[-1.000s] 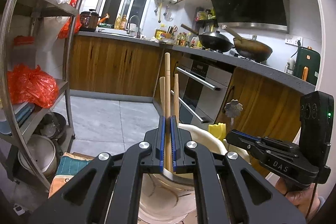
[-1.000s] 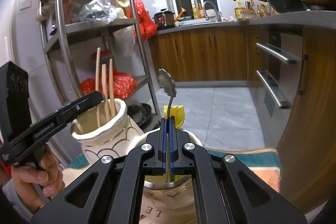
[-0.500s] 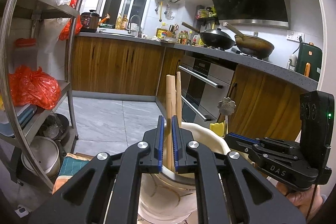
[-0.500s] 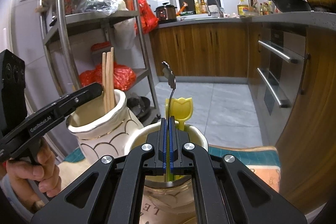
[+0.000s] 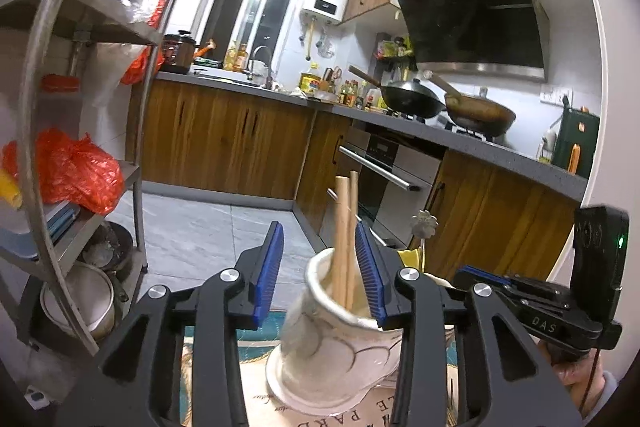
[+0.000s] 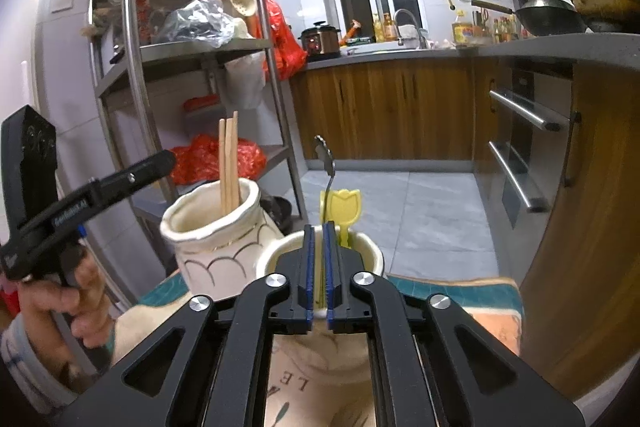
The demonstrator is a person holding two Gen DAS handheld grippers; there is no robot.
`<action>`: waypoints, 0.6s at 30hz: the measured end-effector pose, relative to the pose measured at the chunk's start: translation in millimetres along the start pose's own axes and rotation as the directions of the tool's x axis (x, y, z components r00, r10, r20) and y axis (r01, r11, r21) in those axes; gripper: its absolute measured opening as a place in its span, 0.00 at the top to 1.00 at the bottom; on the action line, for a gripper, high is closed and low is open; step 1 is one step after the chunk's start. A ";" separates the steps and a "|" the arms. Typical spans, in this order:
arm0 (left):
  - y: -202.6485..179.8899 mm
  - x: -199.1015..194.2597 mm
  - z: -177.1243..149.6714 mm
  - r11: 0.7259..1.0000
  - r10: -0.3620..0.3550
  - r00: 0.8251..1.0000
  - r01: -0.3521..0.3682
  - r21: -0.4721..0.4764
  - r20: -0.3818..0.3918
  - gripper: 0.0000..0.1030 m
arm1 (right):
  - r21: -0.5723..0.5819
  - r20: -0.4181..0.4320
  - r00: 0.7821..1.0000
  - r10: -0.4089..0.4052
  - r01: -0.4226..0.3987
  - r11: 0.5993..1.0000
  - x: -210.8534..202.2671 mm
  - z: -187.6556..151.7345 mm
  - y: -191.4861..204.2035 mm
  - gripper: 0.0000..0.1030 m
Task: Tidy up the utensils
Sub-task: 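Open both tools to release the chopstick and spoon into the holder, then lower both tools to the cloth toward a chopstick and a gold fork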
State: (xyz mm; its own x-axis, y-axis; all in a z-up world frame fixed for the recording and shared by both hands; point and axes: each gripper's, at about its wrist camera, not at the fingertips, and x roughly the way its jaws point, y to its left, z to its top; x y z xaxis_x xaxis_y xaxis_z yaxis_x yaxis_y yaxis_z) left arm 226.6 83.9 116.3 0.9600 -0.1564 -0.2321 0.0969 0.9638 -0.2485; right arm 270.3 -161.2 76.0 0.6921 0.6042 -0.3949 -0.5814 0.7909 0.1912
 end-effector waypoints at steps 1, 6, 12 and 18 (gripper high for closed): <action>3.7 -5.2 -0.9 1.000 0.008 1.000 -0.008 -0.004 0.001 0.63 | 0.002 -0.001 1.000 -0.005 0.005 1.000 -2.2 -2.4 -1.0 0.88; 15.1 -21.8 -12.4 1.000 0.021 0.999 -0.022 -0.015 -0.030 0.63 | 0.014 -0.027 1.000 -0.015 0.016 1.000 -9.6 -14.4 -5.1 0.85; 22.0 -32.0 -31.9 0.999 0.038 0.994 -0.040 -0.012 -0.100 0.63 | 0.033 -0.075 0.997 -0.033 0.036 0.999 -16.6 -33.9 -8.4 0.82; 22.3 -32.5 -63.8 0.999 0.046 0.971 -0.046 0.006 -0.234 0.63 | 0.060 -0.197 0.979 -0.042 0.055 0.997 -11.8 -57.8 -15.0 0.82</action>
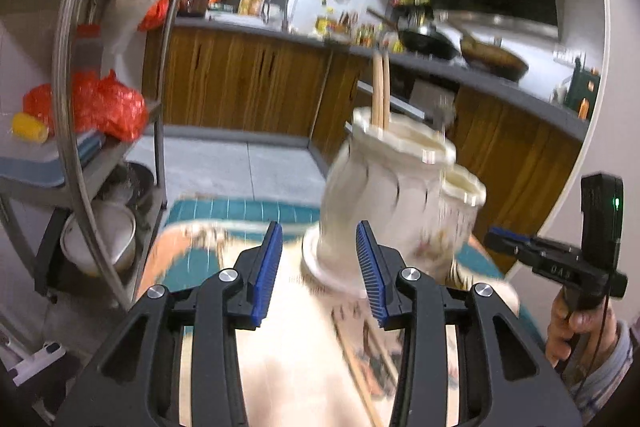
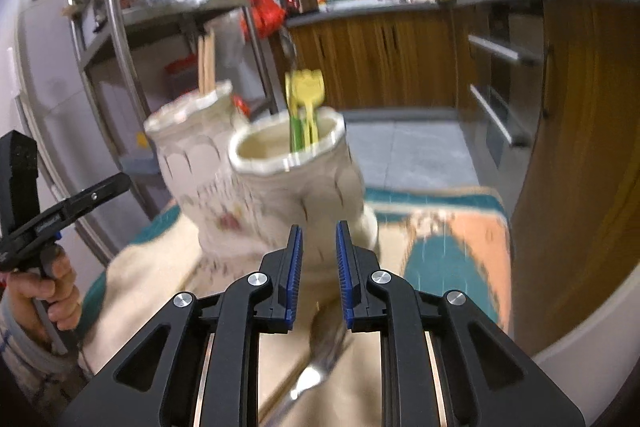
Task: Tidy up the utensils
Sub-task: 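Lower both tools to the cloth toward a chopstick and a gold fork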
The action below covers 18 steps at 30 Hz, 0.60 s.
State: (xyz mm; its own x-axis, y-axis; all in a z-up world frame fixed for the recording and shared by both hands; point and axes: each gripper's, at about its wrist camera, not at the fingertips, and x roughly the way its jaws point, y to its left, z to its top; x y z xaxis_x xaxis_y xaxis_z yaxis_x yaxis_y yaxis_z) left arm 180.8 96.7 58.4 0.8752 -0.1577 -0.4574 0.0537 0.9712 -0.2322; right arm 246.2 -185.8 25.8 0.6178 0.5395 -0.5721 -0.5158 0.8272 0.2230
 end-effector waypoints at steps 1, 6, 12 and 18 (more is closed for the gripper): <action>-2.0 2.0 -6.0 1.000 -0.002 0.999 0.003 0.011 -0.034 0.63 | 0.001 -0.022 1.000 0.001 -0.001 1.000 1.2 -3.9 -0.3 0.82; -12.2 1.4 -25.2 0.998 -0.008 0.995 0.014 0.055 -0.096 0.63 | 0.011 -0.097 0.995 -0.003 0.004 1.000 1.4 -23.2 -2.0 0.81; -13.8 1.3 -41.5 0.998 -0.011 0.991 0.019 0.058 -0.137 0.63 | 0.019 -0.132 0.991 0.019 -0.017 1.000 -3.3 -37.3 -0.9 0.76; -20.2 5.7 -52.7 0.996 0.017 0.982 0.000 0.088 -0.188 0.63 | 0.004 -0.172 0.984 0.042 -0.041 0.999 0.2 -44.7 8.4 0.73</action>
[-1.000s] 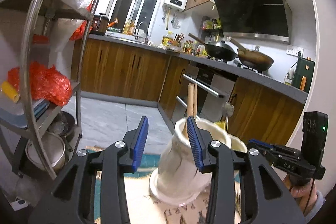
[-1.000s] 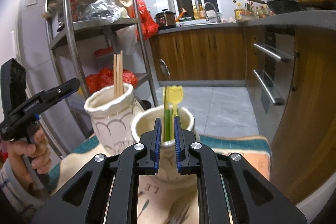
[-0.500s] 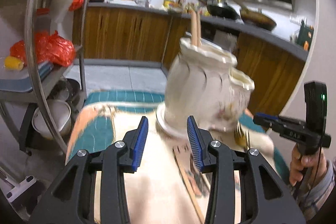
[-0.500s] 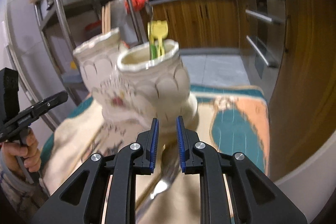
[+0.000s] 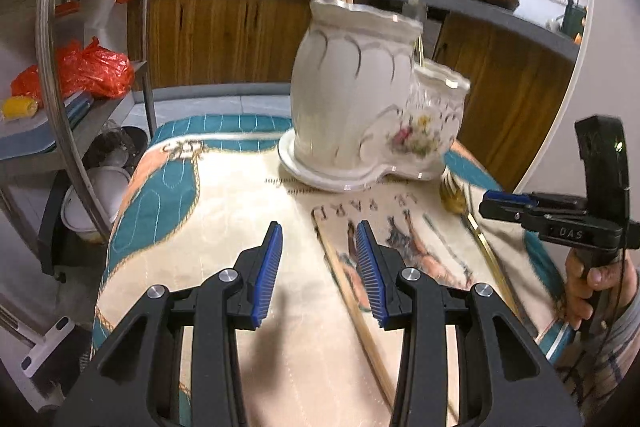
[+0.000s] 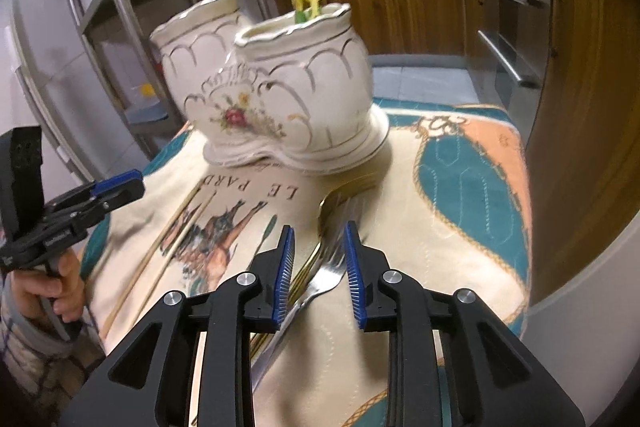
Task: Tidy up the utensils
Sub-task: 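Lower both tools to the cloth toward a chopstick and a gold fork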
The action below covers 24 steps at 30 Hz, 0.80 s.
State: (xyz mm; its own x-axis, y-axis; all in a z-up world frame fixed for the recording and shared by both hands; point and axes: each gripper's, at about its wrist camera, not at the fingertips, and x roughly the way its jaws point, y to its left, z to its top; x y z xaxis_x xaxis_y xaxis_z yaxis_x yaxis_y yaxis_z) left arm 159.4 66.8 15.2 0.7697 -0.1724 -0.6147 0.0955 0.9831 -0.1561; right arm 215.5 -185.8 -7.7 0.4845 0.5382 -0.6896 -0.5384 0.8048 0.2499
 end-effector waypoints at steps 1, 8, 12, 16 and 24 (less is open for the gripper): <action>-1.8 3.0 -2.7 1.000 0.014 1.000 -0.013 0.010 -0.020 0.63 | -0.008 -0.017 1.000 0.002 -0.003 1.000 3.8 -0.7 2.6 0.73; -8.5 8.7 -8.3 0.999 0.021 0.998 -0.018 0.046 -0.066 0.63 | -0.020 -0.051 0.999 0.000 -0.001 1.000 8.6 -1.7 7.8 0.73; -8.6 10.2 -9.7 0.999 0.018 0.997 -0.014 0.049 -0.078 0.63 | -0.029 -0.054 0.999 -0.005 0.003 1.000 10.3 0.1 9.4 0.73; -10.6 11.3 -11.0 0.998 0.015 0.996 -0.009 0.060 -0.089 0.63 | -0.050 -0.064 0.998 -0.011 0.008 0.999 11.8 -1.0 13.7 0.73; -17.8 15.9 -15.2 0.996 0.020 0.992 -0.008 0.092 -0.125 0.63 | -0.132 -0.088 0.996 -0.031 0.019 0.991 18.5 -1.6 33.7 0.73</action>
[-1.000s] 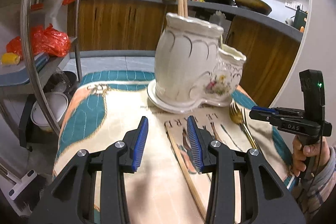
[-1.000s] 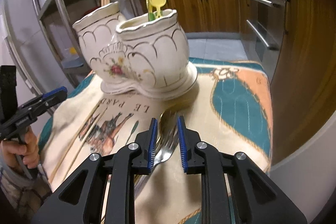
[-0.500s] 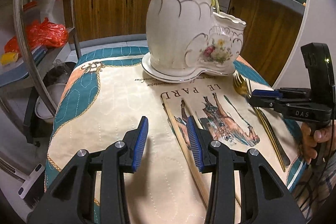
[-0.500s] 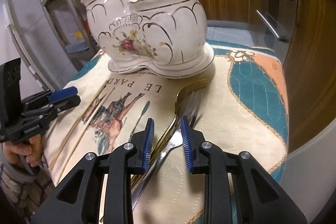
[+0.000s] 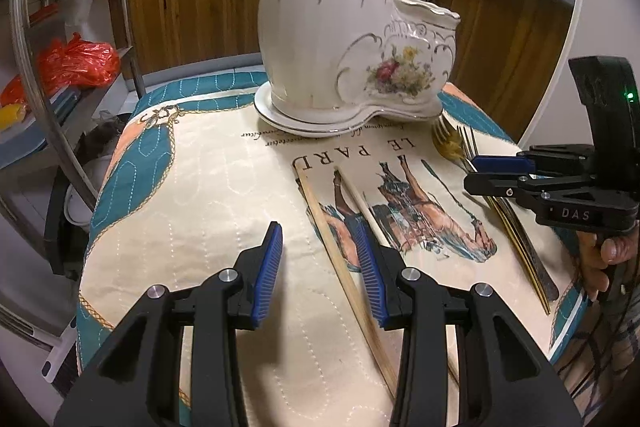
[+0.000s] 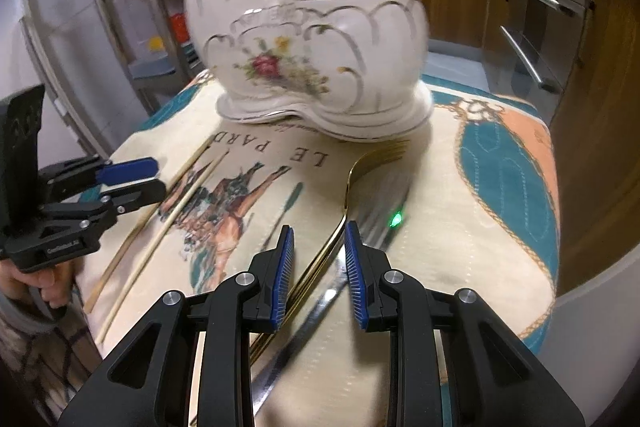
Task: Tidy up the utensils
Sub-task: 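Lower both tools to the cloth toward a chopstick and a gold fork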
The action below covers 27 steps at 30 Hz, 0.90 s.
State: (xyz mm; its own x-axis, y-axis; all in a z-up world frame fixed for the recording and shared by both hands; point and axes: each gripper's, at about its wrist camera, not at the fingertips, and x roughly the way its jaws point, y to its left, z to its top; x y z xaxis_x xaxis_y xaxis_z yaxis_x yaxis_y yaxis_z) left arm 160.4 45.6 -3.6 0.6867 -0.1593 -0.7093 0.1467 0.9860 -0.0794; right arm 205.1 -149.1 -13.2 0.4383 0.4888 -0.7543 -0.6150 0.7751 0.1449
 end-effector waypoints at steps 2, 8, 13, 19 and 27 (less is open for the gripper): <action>-1.4 0.2 -1.0 1.000 -0.003 1.000 0.003 0.005 -0.009 0.63 | -0.022 0.001 1.000 -0.003 0.003 1.000 0.6 0.3 6.6 0.73; -1.9 0.9 -4.3 1.000 -0.002 1.000 0.002 0.023 -0.026 0.63 | -0.097 -0.028 0.999 -0.019 0.017 0.995 3.4 -1.6 29.6 0.74; 0.4 -1.7 -5.6 1.000 -0.013 0.999 0.013 0.019 -0.032 0.63 | -0.121 -0.034 0.999 -0.028 0.024 0.992 0.7 -6.3 40.3 0.75; 2.5 -7.3 -9.4 0.999 -0.030 0.999 0.031 0.021 -0.040 0.70 | -0.170 -0.074 0.996 -0.051 0.038 0.985 -5.3 -9.3 50.7 0.79; -5.6 -11.6 -15.3 0.996 -0.045 0.997 0.049 0.069 -0.061 0.71 | -0.251 -0.233 0.969 -0.087 0.026 0.968 3.5 6.7 60.9 0.81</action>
State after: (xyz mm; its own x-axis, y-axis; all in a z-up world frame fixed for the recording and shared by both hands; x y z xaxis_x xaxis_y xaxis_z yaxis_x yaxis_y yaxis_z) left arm 140.7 42.7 -5.5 0.6343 -0.2002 -0.7467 0.2289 0.9712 -0.0659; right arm 173.7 -97.6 -2.7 0.3249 0.3127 -0.8925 -0.7481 0.6624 -0.0402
